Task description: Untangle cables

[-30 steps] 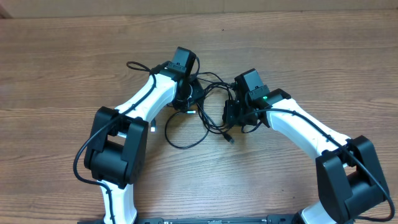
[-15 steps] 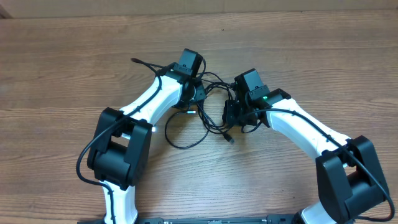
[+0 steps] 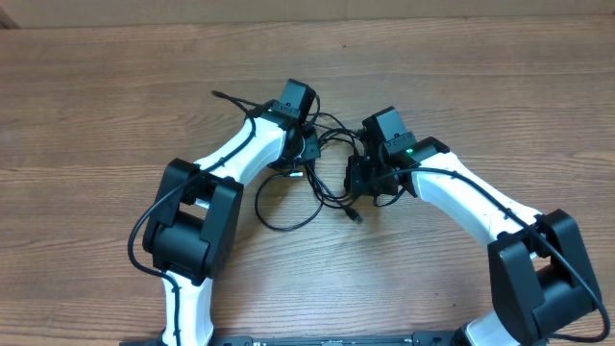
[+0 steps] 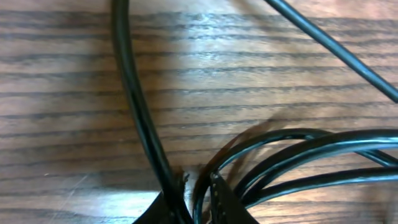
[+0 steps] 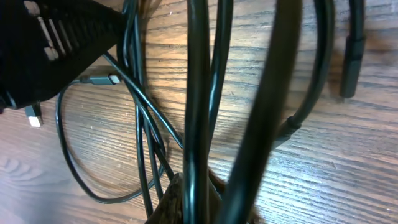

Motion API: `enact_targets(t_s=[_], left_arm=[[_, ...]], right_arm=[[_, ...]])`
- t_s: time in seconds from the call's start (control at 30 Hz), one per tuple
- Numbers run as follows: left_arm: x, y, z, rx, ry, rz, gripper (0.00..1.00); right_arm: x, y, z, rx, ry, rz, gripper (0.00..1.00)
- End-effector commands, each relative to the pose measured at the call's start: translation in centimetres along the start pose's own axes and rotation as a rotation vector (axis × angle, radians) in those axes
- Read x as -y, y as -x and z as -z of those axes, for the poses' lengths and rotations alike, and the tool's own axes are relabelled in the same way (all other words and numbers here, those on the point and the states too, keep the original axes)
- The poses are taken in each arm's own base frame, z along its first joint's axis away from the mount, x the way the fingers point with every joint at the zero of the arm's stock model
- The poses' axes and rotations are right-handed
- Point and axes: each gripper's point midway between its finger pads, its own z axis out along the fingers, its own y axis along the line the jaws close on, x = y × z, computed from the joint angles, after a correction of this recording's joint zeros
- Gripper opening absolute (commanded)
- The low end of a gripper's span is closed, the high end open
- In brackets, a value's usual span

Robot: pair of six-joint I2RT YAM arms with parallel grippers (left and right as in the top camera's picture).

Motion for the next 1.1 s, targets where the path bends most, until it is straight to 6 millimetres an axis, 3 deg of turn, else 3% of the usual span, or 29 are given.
enact_targets(t_s=[0.0, 0.1, 0.2, 0.5, 0.63, 0.77, 0.9, 1.0, 1.07], left_arm=[[0.4, -2.4, -2.0, -0.097, -0.029, -0.063, 0.25], [0.8, -4.1, -1.7, -0.178, -0.070, -0.137, 0.32], [-0.8, -4.9, -1.6, -0.205, 0.006, -0.157, 0.28], [-1.8, -6.5, -2.8, -0.261, 0.062, -0.164, 0.27], [-3.5, -7.7, -2.4, -0.306, 0.147, -0.165, 0.27], [-3.6, -10.2, -2.9, -0.405, 0.157, -0.152, 0.24], [-6.0, -13.6, -4.0, -0.547, 0.257, -0.126, 0.27], [-7.2, -15.4, -5.8, -0.614, 0.300, -0.075, 0.04], [-7.2, -15.6, -6.2, -0.624, 0.292, -0.069, 0.04]], right_arm=[[-1.0, 0.2, 0.6, 0.002, 0.047, 0.007, 0.04], [-1.1, 0.2, 0.6, 0.001, 0.048, 0.007, 0.04], [-1.1, 0.2, 0.6, 0.002, 0.048, 0.007, 0.04], [-1.6, -0.1, 0.6, -0.016, 0.081, 0.004, 0.04], [-1.9, -0.2, 0.7, -0.023, 0.098, 0.001, 0.04], [-1.9, -0.2, 0.7, -0.025, 0.098, -0.015, 0.04], [-2.0, -0.3, 0.7, -0.028, 0.104, -0.021, 0.04], [-2.0, -0.3, 0.7, -0.028, 0.104, -0.021, 0.04], [-2.1, -0.3, 0.7, -0.028, 0.105, -0.021, 0.04]])
